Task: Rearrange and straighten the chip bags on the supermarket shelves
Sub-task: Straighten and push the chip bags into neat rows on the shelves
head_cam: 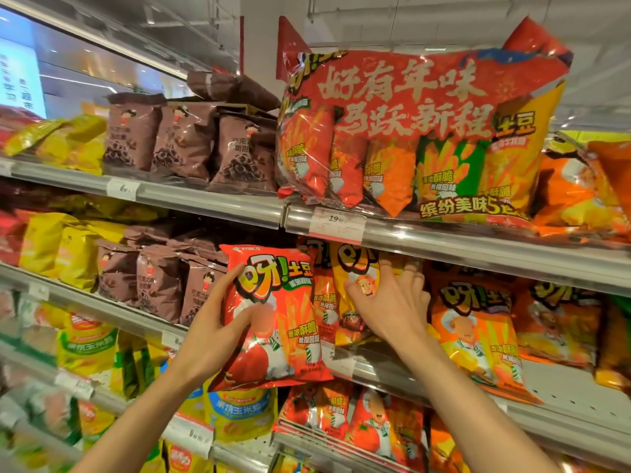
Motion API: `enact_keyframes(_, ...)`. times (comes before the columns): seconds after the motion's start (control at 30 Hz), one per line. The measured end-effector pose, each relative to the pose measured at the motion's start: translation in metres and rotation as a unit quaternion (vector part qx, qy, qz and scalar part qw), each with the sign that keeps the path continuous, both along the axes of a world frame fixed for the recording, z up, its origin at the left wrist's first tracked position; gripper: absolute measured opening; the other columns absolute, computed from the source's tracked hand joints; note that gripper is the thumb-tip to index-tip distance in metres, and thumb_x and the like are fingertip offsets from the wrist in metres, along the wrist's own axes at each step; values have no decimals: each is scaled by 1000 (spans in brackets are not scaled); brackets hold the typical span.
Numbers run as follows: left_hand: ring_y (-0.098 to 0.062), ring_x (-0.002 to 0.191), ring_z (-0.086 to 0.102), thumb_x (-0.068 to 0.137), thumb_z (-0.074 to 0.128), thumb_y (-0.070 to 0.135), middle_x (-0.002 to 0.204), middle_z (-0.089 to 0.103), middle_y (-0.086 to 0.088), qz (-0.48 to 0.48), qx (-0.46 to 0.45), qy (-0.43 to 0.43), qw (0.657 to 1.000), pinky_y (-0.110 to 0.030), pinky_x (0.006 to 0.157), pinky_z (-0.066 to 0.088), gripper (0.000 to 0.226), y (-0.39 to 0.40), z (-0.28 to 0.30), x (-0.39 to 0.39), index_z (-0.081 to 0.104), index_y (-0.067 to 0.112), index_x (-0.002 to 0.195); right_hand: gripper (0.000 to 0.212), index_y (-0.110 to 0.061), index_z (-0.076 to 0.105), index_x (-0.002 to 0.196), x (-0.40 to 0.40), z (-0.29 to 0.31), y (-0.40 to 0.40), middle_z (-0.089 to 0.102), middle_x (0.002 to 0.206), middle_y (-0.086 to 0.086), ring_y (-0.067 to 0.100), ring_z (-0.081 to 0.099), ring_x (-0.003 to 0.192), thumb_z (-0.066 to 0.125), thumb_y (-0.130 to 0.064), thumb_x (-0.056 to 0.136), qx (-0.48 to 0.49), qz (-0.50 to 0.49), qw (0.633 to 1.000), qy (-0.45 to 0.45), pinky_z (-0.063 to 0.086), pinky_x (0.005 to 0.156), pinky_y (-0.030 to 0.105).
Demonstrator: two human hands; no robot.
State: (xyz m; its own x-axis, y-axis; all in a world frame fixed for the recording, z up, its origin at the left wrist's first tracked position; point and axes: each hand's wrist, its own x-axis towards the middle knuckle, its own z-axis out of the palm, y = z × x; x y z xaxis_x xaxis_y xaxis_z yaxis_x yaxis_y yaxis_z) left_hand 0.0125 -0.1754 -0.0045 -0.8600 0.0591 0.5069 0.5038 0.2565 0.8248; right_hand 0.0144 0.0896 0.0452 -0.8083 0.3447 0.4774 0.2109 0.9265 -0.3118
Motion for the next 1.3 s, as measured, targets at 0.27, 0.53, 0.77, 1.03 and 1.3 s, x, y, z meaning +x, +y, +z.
enact_keyframes(0.27, 6, 132, 45, 77, 61, 52, 143, 48, 28, -19, -1, -7, 1000, -27, 109, 36, 71, 41, -2, 0, 36, 54, 143, 80, -23, 27, 151, 44, 1, 37, 36, 141, 16, 35, 36, 127, 37, -72, 87, 108, -20, 994, -9, 36, 98, 51)
enact_keyframes(0.53, 13, 136, 15, 91, 55, 36, 149, 27, 22, -21, -64, 23, 997, -12, 109, 11, 69, 128, 13, -7, 24, 39, 153, 81, -23, 27, 151, 89, 2, 118, 34, 142, 15, 35, 33, 130, 36, -73, 87, 71, -89, 993, -23, 36, 99, 50)
enact_keyframes(0.77, -28, 138, 37, 99, 49, 28, 151, 30, -6, 5, -125, -11, 992, -40, 111, 30, 60, 184, 25, -29, 25, 28, 154, 84, -24, 26, 151, 118, -1, 173, 31, 144, 17, 37, 32, 133, 38, -76, 86, 18, -135, 990, -22, 36, 102, 51)
enact_keyframes(1.03, -42, 131, 42, 102, 40, 25, 154, 26, -18, 48, -187, -6, 981, -43, 105, 35, 49, 213, 36, -43, 33, 20, 150, 87, -25, 26, 152, 132, -15, 212, 29, 149, 17, 38, 32, 135, 42, -77, 83, -37, -154, 987, -14, 36, 103, 50)
enact_keyframes(1.3, -46, 103, 56, 94, 39, 24, 132, 54, -27, 124, -350, 87, 924, -47, 82, 49, 43, 234, 19, -55, 62, 9, 127, 89, -24, 25, 154, 137, -25, 228, 29, 150, 17, 38, 31, 135, 46, -75, 84, -62, -162, 985, 13, 35, 104, 50)
